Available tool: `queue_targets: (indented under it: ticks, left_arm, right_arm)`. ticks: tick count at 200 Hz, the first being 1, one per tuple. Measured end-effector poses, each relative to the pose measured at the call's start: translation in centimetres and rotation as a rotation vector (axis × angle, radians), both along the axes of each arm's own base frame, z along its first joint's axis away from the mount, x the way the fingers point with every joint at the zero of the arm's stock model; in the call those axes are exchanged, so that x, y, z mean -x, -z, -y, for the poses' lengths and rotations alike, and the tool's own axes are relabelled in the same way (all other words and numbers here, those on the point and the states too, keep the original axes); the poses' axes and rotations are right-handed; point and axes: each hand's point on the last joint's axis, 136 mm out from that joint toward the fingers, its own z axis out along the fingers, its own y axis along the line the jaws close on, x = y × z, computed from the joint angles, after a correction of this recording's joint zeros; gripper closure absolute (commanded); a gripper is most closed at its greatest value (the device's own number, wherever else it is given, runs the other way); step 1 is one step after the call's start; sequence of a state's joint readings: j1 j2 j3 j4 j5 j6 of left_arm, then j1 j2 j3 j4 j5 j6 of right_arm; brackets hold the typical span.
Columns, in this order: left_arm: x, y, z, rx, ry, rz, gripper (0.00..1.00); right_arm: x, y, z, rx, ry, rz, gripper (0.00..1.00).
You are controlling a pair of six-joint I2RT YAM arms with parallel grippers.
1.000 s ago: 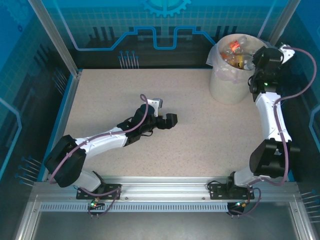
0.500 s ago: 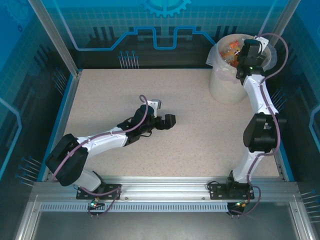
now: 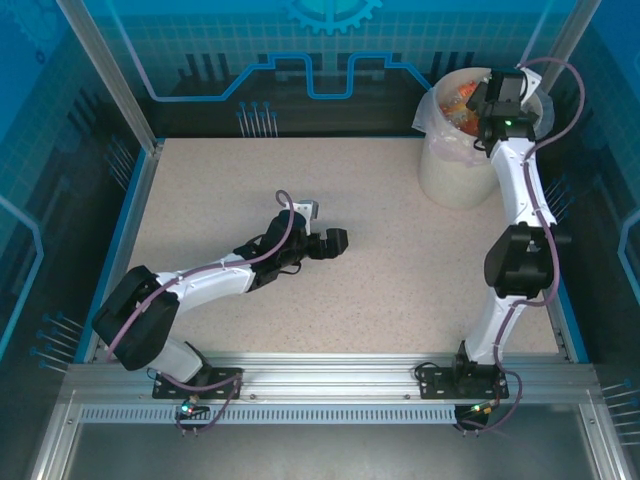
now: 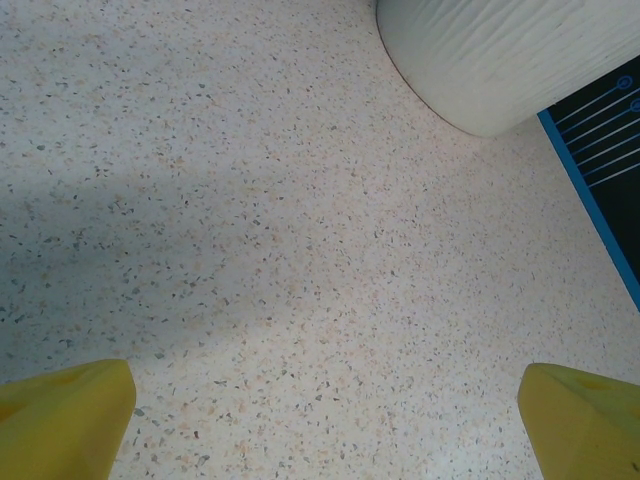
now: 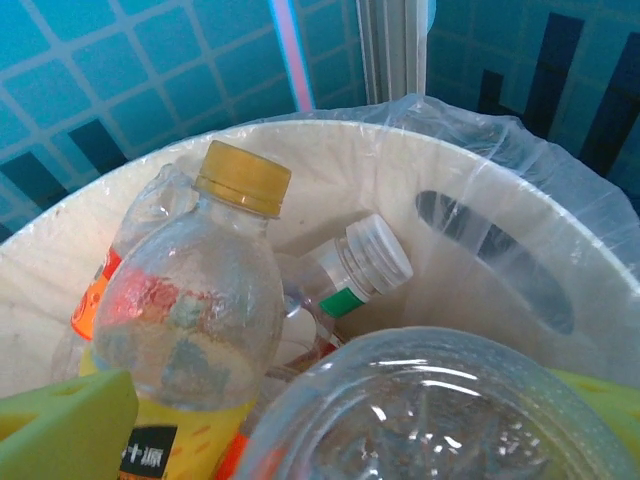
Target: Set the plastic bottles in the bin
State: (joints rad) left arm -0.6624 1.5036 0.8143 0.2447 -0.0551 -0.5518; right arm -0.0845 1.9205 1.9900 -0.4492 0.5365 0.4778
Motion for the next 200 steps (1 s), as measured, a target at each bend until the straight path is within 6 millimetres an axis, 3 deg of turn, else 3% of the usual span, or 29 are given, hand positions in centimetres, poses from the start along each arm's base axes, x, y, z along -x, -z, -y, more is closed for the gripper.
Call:
queue_targets:
  ticks: [22, 54, 79, 100, 122, 148, 175, 200]
  left_arm:
    - [0.0, 0.0, -0.2, 0.000, -0.004, 0.000, 0.01]
    - [0.1, -1.1, -2.2, 0.001, -0.046, 0.015, 0.01]
    - [-0.3, -3.8, -5.6, 0.001, -0.143, 0.061, 0.01]
    - [-0.6, -6.1, -9.8, -0.023, -0.265, 0.115, 0.01]
    - [-0.2, -7.2, -14.9, -0.110, -0.413, 0.164, 0.01]
    - [0.9, -7.1, -21.0, -0.273, -0.583, 0.214, 0.01]
    - [1.9, -5.4, -26.3, -0.463, -0.717, 0.203, 0.01]
    - [2.7, -2.8, -30.8, -0.586, -0.819, 0.130, 0.01]
  right_arm:
    - [1.4, -1.5, 0.1, -0.019, -0.003, 0.015, 0.00]
    - [5.0, -6.1, 0.6, -0.025, -0.007, 0.096, 0.00]
    - [9.4, -8.8, 0.8, -0.027, -0.023, 0.150, 0.00]
    - [13.1, -9.1, 0.7, -0.022, -0.041, 0.171, 0.00]
    - [16.7, -6.9, 0.1, -0.024, -0.070, 0.161, 0.00]
    - [20.2, -2.5, -0.9, -0.036, -0.097, 0.129, 0.00]
    - [22.8, 3.3, -1.8, -0.061, -0.113, 0.085, 0.00]
    - [24.1, 10.3, -2.7, -0.102, -0.140, 0.019, 0.00]
